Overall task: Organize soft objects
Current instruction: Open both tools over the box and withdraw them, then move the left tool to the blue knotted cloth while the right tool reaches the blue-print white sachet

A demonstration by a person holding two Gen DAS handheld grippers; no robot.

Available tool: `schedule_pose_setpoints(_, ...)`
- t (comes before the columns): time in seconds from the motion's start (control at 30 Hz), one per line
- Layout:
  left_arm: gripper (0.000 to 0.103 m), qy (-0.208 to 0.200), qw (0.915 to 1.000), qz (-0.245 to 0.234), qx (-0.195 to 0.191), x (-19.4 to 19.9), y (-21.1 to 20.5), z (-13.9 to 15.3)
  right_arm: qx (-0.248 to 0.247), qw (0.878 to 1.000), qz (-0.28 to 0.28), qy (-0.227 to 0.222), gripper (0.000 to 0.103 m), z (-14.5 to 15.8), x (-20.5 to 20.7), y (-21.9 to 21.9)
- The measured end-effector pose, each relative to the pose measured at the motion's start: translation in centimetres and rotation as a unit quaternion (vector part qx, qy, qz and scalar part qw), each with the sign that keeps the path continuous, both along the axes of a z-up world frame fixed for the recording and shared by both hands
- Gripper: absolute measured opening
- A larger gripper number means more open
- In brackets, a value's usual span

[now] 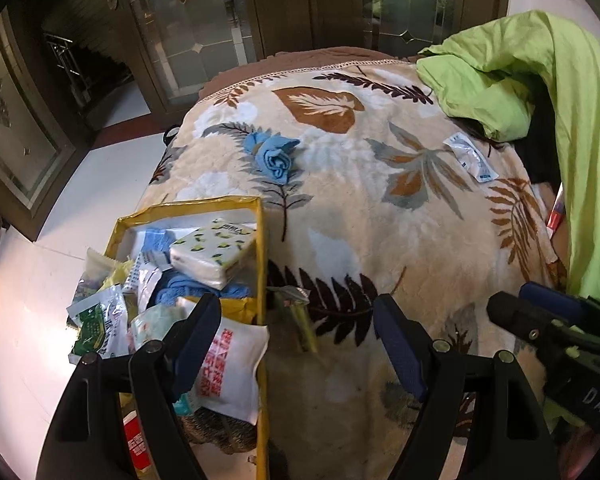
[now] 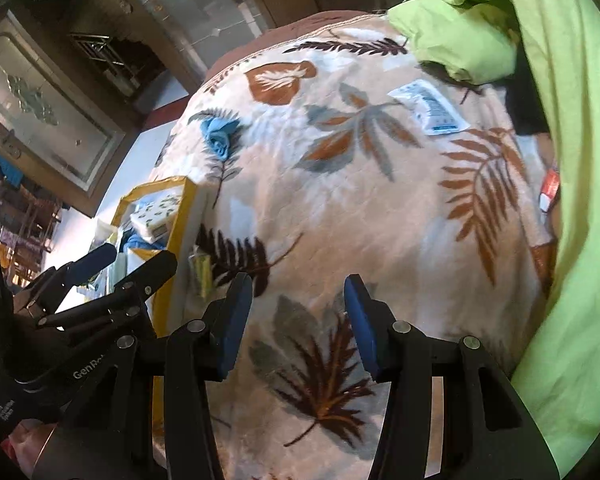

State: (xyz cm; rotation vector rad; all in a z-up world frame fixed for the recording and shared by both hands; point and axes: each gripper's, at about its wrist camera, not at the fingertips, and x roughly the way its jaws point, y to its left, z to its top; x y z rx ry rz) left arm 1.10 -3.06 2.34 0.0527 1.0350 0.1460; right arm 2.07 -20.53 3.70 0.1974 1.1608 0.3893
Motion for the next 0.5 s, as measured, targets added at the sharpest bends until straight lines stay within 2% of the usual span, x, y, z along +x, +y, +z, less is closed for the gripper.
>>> schedule_pose_setpoints(0.27, 0.079, 0.003, 0.9999, -0.002, 0.009, 0.6, -0.6, -0.7, -0.001, 1.000, -0.015, 0.003, 0.048, -0.1, 0.9, -1.4)
schedule_pose_setpoints(0.5, 0.079, 0.013, 0.9992, 0.010, -0.036, 2.1, 1.4, 0.0, -0.003, 0.999, -0.045, 0.015, 0.048, -0.7, 2.4, -3.5)
